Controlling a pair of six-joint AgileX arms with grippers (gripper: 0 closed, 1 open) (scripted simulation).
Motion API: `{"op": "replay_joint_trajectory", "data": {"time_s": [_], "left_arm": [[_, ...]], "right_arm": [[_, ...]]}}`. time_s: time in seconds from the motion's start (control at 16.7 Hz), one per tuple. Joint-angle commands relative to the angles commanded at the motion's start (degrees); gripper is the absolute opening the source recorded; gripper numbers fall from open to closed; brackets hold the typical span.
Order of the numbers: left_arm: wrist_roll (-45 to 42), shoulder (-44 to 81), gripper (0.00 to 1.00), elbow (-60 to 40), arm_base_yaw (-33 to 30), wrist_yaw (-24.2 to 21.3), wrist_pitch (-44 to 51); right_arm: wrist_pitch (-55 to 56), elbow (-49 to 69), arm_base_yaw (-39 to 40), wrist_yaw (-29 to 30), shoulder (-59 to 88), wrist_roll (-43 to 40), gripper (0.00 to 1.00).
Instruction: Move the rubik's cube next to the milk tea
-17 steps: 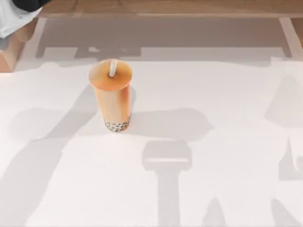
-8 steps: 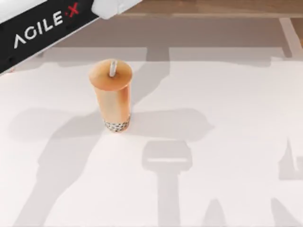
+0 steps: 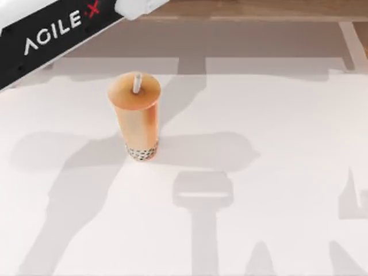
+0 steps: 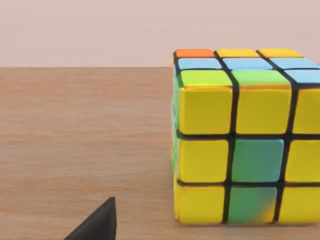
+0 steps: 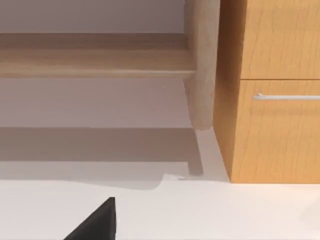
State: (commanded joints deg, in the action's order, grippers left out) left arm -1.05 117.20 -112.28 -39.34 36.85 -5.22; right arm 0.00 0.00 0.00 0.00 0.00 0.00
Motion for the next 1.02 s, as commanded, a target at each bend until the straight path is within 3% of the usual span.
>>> {"op": "replay_joint_trajectory", "data": {"time_s": [0.3,0.72,1.02], "left_arm": [[0.1,3.2,1.0,-5.8,2.6,-2.6,2.3],[0.2,12.6,1.0,-21.1,2.7,-2.9,8.4],[0.2,13.4,1.0,-22.0,3.0,-3.1,8.4]], "right_arm": [[0.0,0.0,0.0,0.0,0.0,0.0,1.0],[0.0,0.0,0.0,0.0,0.0,0.0,1.0],[0.0,0.0,0.0,0.0,0.0,0.0,1.0]]}}
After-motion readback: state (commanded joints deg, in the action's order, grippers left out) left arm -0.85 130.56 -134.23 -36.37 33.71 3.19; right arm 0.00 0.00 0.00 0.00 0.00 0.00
